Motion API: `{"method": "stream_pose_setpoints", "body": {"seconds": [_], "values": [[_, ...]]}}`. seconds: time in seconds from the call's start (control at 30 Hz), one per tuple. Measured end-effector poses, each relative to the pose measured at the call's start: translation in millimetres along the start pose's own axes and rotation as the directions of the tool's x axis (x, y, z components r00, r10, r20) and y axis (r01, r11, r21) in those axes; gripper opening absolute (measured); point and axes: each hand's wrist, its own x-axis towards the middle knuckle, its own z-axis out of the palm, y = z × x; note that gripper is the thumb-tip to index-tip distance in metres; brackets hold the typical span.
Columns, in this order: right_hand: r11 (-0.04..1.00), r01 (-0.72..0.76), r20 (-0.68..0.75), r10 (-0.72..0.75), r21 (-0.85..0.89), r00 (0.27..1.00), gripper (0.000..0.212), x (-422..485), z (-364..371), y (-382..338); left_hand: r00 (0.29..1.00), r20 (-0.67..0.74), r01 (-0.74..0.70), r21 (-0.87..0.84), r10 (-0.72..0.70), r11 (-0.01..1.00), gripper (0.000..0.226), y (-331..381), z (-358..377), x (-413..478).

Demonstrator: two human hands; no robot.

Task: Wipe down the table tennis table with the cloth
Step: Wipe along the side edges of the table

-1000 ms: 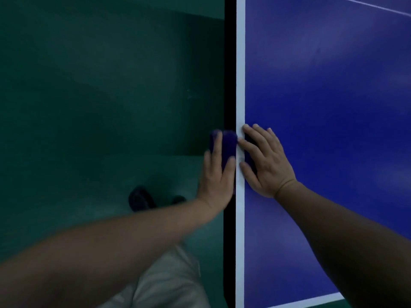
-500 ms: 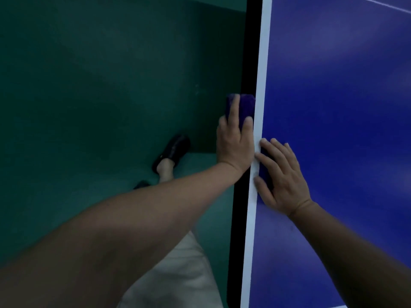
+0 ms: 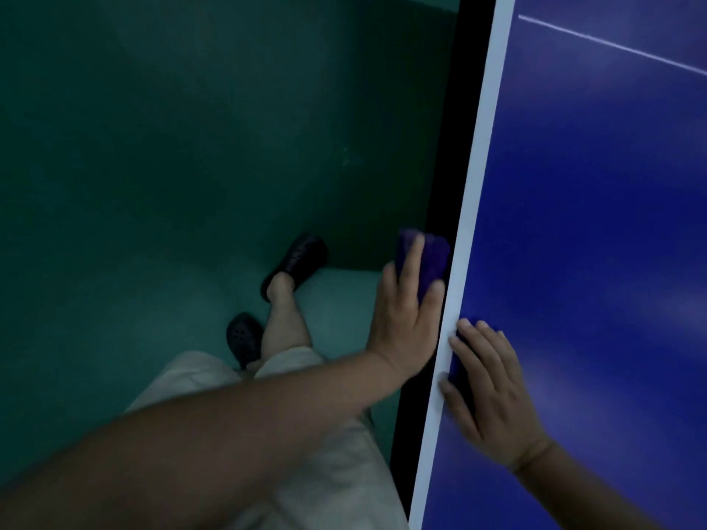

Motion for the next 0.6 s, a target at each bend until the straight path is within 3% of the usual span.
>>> {"method": "stream_pose_setpoints", "body": {"seconds": [0.17, 0.43, 0.6], "values": [[1.0, -0.031, -0.105, 0.03, -0.006, 0.994, 0.055, 78.3, -28.5, 28.9, 0.999, -0.021, -0.046, 0.041, 0.047, 0.998, 0.063, 36.1, -3.6, 76.0], [0.989, 0.016, -0.177, -0.042, -0.144, 0.983, 0.051, 252.2, -68.3, 89.3, 0.989, 0.142, -0.029, 0.005, 0.028, 1.0, 0.061, 15.5, -10.5, -8.2], [0.993, -0.07, -0.15, 0.054, -0.1, 0.987, 0.054, 293.6, -66.0, 101.6, 0.997, 0.064, -0.043, -0.013, 0.044, 0.999, 0.066, 60.8, -8.3, 85.2]]}}
